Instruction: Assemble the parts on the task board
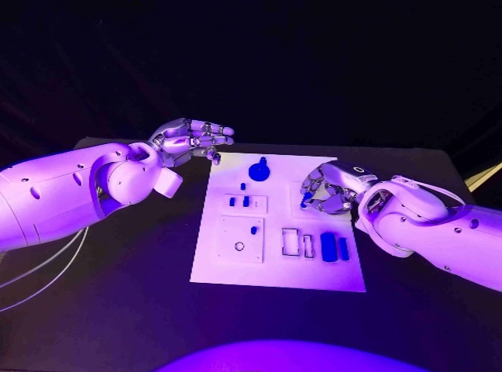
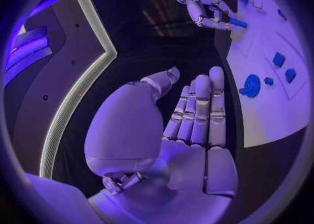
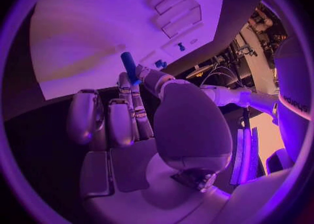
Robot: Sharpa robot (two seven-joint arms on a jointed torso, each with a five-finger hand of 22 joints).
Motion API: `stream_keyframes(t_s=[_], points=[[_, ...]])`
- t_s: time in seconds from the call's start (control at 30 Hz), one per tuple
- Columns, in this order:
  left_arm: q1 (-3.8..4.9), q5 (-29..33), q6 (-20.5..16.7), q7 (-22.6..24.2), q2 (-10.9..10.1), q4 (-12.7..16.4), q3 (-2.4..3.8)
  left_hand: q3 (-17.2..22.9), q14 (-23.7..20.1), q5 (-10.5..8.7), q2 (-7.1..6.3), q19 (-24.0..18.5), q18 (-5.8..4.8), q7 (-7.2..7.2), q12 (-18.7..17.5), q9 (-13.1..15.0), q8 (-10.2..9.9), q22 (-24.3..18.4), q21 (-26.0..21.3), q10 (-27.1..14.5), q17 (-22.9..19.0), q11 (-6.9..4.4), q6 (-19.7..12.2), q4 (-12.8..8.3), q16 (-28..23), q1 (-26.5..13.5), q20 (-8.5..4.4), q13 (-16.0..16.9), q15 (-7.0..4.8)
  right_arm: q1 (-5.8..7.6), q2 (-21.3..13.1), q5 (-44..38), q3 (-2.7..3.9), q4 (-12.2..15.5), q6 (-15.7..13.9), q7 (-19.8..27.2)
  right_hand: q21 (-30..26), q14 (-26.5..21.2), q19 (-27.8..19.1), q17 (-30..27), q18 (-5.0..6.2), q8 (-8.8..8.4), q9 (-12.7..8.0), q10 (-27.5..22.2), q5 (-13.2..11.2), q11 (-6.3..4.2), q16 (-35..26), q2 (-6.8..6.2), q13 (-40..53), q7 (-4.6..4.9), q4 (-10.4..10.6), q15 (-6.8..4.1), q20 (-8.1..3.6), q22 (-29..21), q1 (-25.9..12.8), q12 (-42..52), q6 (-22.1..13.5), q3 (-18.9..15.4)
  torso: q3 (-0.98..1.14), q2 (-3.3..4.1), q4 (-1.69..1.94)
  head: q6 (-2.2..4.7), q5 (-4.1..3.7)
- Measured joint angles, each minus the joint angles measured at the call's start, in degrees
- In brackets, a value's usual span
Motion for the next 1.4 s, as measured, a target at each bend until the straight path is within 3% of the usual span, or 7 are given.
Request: stream_keyframes(t_s=[0.17,0.3,0.4,0.57,0.9,1.13,1.4], points=[[0.0,0.0,-0.03,0.01,0.04,-0.21,0.0,0.0,0.0,0.0,0.0,0.0,0.0,0.0,0.0,0.0,0.0,0.0,0.0,0.03,0.0,0.0,0.0,0.0,0.0,0.0,0.0,0.0,0.0,1.71,-2.18,1.52,0.31,3.84,-0.88,0.39,0.01,0.0,0.0,0.0,-0.01,0.01,0.28,0.2,-0.4,0.02,0.0,0.0,0.0,0.0,-0.39,0.0,0.0,0.0,0.0,0.0,0.0,0.38,-0.04,-0.03,0.0,0.03,0.09],[0.0,0.05,-0.04,0.07,0.16,-0.4,0.0,0.0,0.0,0.0,0.0,0.0,0.0,0.0,0.25,-0.03,0.0,-0.04,0.0,0.02,0.0,0.0,0.0,0.0,0.0,0.0,0.0,0.0,0.0,2.22,-2.19,2.7,0.38,6.93,-1.53,1.08,0.62,0.0,0.01,0.0,-0.01,0.01,0.31,0.25,-0.4,0.06,0.0,0.0,0.0,0.0,-0.39,0.0,0.0,0.01,0.0,0.0,0.0,0.39,-0.02,-0.03,-0.01,0.15,0.23],[0.0,0.13,-0.04,0.12,0.29,-0.53,-0.01,0.0,0.0,0.0,0.0,0.0,0.0,0.0,0.25,-0.03,0.0,-0.04,0.0,0.0,0.0,0.0,0.0,0.0,0.0,0.0,0.0,0.0,0.0,2.07,-0.94,3.29,0.41,8.44,-1.77,1.63,0.63,0.0,0.01,0.0,-0.01,0.02,0.31,0.34,-0.4,-0.04,0.0,0.0,0.01,-0.01,-0.39,0.0,-0.01,0.0,0.0,0.0,0.0,0.39,0.03,-0.03,-0.07,0.24,0.48],[0.0,0.34,-0.09,0.27,0.72,-0.85,-0.02,0.0,0.0,0.0,0.0,0.0,0.0,0.0,0.26,-0.03,0.0,-0.05,-0.02,0.03,-0.01,0.0,0.0,0.0,0.0,0.0,0.0,0.0,0.0,0.37,2.97,3.5,0.35,9.95,-2.24,2.84,0.63,0.0,0.01,0.0,-0.01,0.43,0.34,0.43,-0.4,0.04,0.0,0.0,0.02,-0.01,-0.55,0.0,-0.01,0.01,0.0,0.0,0.0,0.55,0.08,-0.11,-0.1,0.31,1.08],[-0.02,0.7,-0.15,0.52,1.87,-1.37,-0.2,0.0,0.0,0.0,0.0,0.0,0.0,0.0,0.26,-0.04,0.0,-0.08,-0.03,0.02,-0.02,0.0,0.0,0.0,0.0,0.0,0.0,0.0,0.0,-2.52,9.55,2.52,-0.12,9.27,-2.14,4.42,0.62,0.0,0.01,-0.02,-0.01,0.43,0.34,0.46,-0.4,0.03,0.0,0.0,0.17,-0.01,-0.78,0.0,-0.01,0.01,0.0,0.0,0.0,0.78,0.13,-0.5,0.06,0.45,2.11],[-0.02,0.77,-0.12,0.54,2.13,-1.44,-0.24,0.0,0.0,0.0,0.0,0.0,0.0,0.0,0.26,-0.04,0.0,-0.36,-0.03,0.03,-0.02,0.0,0.0,0.0,0.0,0.0,0.0,0.0,0.0,-4.01,11.56,1.75,-0.94,6.27,-0.84,4.22,0.62,0.01,0.04,-0.02,0.0,0.43,0.34,0.62,-0.4,0.03,0.0,0.0,0.17,0.0,-0.78,0.0,-0.04,0.01,0.0,0.0,0.0,0.78,0.09,-0.6,0.13,0.04,2.75],[-0.02,0.79,-0.1,0.55,2.2,-1.45,-0.25,0.0,0.0,0.0,0.0,0.0,0.0,0.0,0.26,-0.04,0.0,-0.36,-0.03,0.03,-0.03,0.0,0.0,0.0,0.0,0.0,0.0,0.0,0.0,-5.2,12.59,0.49,-1.18,4.31,0.35,2.88,0.62,0.0,0.09,-0.02,-0.01,0.43,0.4,0.65,-0.4,0.04,0.0,0.0,0.22,0.07,-0.78,0.01,-0.09,0.01,0.0,0.0,-0.09,0.78,0.09,-0.57,0.17,-0.28,3.16]])
